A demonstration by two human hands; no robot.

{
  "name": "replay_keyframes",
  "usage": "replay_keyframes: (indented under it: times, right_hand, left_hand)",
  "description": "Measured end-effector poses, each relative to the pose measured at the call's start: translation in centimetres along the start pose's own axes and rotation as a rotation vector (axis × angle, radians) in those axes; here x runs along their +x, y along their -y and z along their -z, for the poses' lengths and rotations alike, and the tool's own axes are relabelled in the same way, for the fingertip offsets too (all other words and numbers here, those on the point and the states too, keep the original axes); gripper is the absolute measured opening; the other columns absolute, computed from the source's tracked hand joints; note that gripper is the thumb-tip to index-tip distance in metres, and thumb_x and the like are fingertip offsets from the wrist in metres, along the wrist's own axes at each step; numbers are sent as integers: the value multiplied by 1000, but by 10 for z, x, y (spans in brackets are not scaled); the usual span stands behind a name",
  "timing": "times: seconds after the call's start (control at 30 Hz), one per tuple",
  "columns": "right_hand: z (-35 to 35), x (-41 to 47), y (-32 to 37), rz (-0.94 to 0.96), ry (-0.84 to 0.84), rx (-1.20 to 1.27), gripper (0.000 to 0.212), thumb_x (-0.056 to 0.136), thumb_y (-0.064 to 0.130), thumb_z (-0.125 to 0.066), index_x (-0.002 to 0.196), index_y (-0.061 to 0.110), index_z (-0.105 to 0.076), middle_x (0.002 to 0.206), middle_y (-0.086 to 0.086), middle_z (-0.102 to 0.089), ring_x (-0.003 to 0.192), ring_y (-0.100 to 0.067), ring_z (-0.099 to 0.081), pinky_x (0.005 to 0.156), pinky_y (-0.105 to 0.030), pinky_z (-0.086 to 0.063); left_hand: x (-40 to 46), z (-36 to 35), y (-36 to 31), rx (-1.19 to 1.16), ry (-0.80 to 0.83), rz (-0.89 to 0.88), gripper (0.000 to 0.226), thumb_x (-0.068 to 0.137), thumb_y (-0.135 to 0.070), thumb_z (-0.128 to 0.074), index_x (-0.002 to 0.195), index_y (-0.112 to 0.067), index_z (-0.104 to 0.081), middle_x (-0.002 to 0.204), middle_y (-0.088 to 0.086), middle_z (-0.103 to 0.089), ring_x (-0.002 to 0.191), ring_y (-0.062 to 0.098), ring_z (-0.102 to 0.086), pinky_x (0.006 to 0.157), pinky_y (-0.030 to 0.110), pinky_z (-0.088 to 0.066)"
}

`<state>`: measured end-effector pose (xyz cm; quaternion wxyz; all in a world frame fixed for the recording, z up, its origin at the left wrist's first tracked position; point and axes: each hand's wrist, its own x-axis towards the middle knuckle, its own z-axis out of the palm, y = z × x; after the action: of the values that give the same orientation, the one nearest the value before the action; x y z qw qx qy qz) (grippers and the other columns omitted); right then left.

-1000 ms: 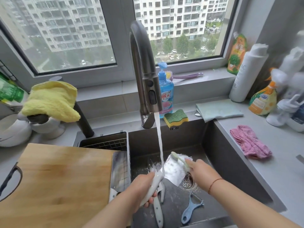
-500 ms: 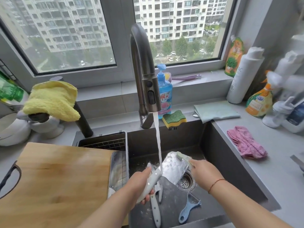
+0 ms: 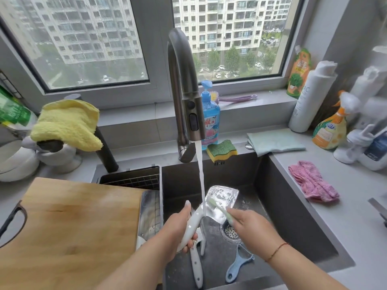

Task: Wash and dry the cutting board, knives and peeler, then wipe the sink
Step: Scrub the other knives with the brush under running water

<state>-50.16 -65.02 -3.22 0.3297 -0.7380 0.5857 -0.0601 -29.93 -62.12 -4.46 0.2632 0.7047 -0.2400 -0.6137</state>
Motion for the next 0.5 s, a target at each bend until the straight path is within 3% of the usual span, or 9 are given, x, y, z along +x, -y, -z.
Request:
replay_keyframes:
  times: [0.1, 0.23, 0.3, 0.4, 0.5]
  right_hand:
    - [-11, -11, 3, 22, 12, 1, 34, 100, 31, -41, 131, 34, -55, 108, 2, -66, 98, -13, -64, 76, -24, -49]
    - [4, -4, -11, -85, -93, -128, 35, 100, 26, -40, 131, 32, -54, 97, 0, -57, 86, -18, -62, 74, -29, -48]
    - [3, -7, -9, -52, -89, -61, 36, 99, 27, -42, 132, 35, -53, 91, 3, -60, 82, -15, -62, 72, -28, -48]
    - [-11, -19, 1, 50, -26, 18, 37, 99, 33, -42, 135, 40, -49, 81, 10, -57, 68, -4, -57, 56, -16, -42]
    - [-15, -13, -7, 12, -58, -34, 36, 99, 32, -41, 133, 39, -51, 81, 8, -53, 68, -9, -53, 55, -19, -41]
  left_hand:
    - [-2, -3, -2, -32, -5, -5, 73, 95, -67, -29, 93, -3, -64, 61, 10, -59, 41, 18, -49, 40, 20, -37]
    - [-3, -5, -1, -35, -21, 11, 72, 94, -67, -30, 92, -4, -64, 61, 9, -59, 42, 18, -49, 40, 20, -37]
    - [-1, -6, 1, -34, -35, 12, 72, 93, -68, -30, 96, -4, -63, 61, 9, -60, 42, 18, -50, 40, 21, -38]
    - [2, -8, 1, -38, -68, 2, 72, 93, -68, -31, 105, -3, -61, 59, 8, -60, 41, 17, -49, 40, 20, -37]
    - [1, -11, 0, 2, -110, 2, 75, 92, -70, -32, 105, -1, -60, 57, 7, -59, 39, 16, -50, 40, 19, -38]
